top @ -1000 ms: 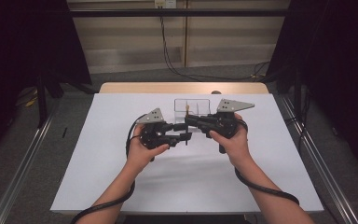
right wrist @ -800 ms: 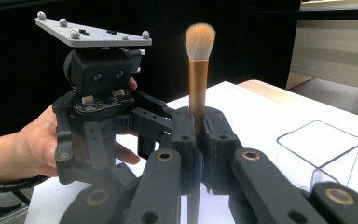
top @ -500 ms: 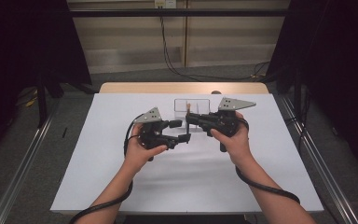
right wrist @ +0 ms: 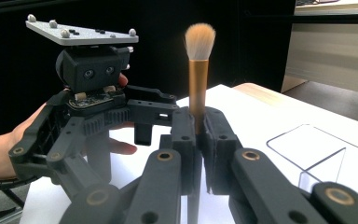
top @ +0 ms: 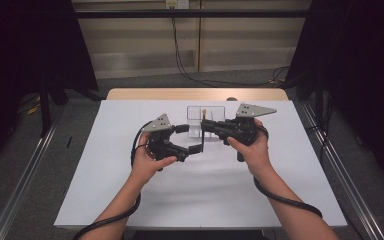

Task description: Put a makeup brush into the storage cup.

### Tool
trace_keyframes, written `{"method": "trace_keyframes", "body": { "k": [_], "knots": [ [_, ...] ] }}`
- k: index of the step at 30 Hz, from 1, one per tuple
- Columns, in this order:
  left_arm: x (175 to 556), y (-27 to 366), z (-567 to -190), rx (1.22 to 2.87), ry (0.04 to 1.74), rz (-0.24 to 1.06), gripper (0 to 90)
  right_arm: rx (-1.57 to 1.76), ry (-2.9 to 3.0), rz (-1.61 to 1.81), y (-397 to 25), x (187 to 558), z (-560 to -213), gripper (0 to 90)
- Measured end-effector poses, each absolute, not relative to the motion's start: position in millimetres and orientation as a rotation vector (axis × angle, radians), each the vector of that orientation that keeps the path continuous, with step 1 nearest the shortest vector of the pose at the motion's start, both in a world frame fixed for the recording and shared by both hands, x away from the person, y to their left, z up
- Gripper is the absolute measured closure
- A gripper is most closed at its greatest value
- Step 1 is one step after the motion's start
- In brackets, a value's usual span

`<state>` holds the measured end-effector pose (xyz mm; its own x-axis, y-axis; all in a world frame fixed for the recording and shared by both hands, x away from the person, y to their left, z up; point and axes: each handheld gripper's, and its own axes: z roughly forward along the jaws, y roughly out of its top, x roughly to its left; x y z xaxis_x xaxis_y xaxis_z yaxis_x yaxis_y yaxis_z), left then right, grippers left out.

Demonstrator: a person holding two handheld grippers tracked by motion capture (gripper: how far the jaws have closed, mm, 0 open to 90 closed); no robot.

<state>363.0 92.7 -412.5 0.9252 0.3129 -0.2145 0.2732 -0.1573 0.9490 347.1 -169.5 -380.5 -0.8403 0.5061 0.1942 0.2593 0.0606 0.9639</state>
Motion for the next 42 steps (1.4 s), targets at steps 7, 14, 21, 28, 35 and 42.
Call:
{"method": "trace_keyframes", "body": {
  "k": [7,14,21,28,35,42],
  "knots": [
    [366,98,-414,1.737,0.456,0.018,1.3,0.786,2.122,1.868,-172,351,-378,84.3],
    [364,106,-412,1.742,0.427,0.02,0.0,0.785,2.117,1.859,-173,354,-376,84.3],
    [362,115,-412,1.756,0.424,0.046,0.0,0.786,2.108,1.854,-175,358,-374,84.3],
    [361,125,-414,1.75,0.425,0.063,0.0,0.788,2.096,1.845,-179,360,-371,84.3],
    [358,133,-414,1.75,0.414,0.075,0.0,0.799,2.081,1.849,-183,362,-370,84.3],
    [356,143,-415,1.754,0.419,0.089,0.0,0.805,2.078,1.84,-185,363,-369,84.3]
  ]
}}
